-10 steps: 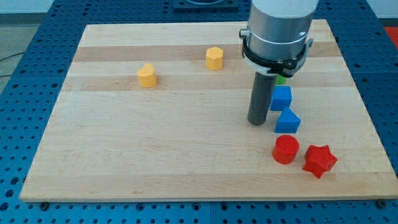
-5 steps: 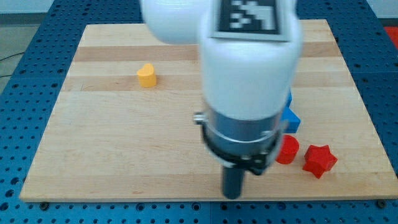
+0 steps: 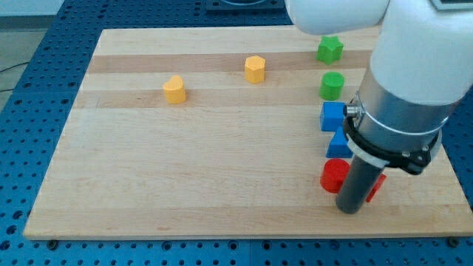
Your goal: Push the red circle towards the left side of the red star
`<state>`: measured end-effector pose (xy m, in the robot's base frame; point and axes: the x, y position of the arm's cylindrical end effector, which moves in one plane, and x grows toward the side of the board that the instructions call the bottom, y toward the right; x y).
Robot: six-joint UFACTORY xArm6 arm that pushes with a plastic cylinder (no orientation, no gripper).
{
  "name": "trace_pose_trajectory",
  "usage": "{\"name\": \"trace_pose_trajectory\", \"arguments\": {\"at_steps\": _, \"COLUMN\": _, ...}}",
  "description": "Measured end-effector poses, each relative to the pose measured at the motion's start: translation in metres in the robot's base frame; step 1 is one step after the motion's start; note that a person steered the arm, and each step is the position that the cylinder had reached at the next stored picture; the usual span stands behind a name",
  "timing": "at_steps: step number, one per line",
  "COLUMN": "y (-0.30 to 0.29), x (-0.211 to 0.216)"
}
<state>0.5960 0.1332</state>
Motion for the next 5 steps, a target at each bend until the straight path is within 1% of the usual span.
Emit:
{"name": "trace_pose_trajectory", "arguments": {"at_steps": 1, "y": 0.025, "x": 0.022}}
{"name": "trace_pose_trajectory", "arguments": {"at_steps": 2, "y": 0.067, "x": 0.01}}
{"name": "trace_pose_trajectory", "arguments": {"at_steps": 3, "y": 0.074, "x": 0.007}}
{"name": "trace_pose_trajectory", "arguments": {"at_steps": 4, "y": 0.076, "x": -0.011}}
{"name": "trace_pose_trajectory", "arguments": {"at_steps": 5, "y": 0.065, "x": -0.023}}
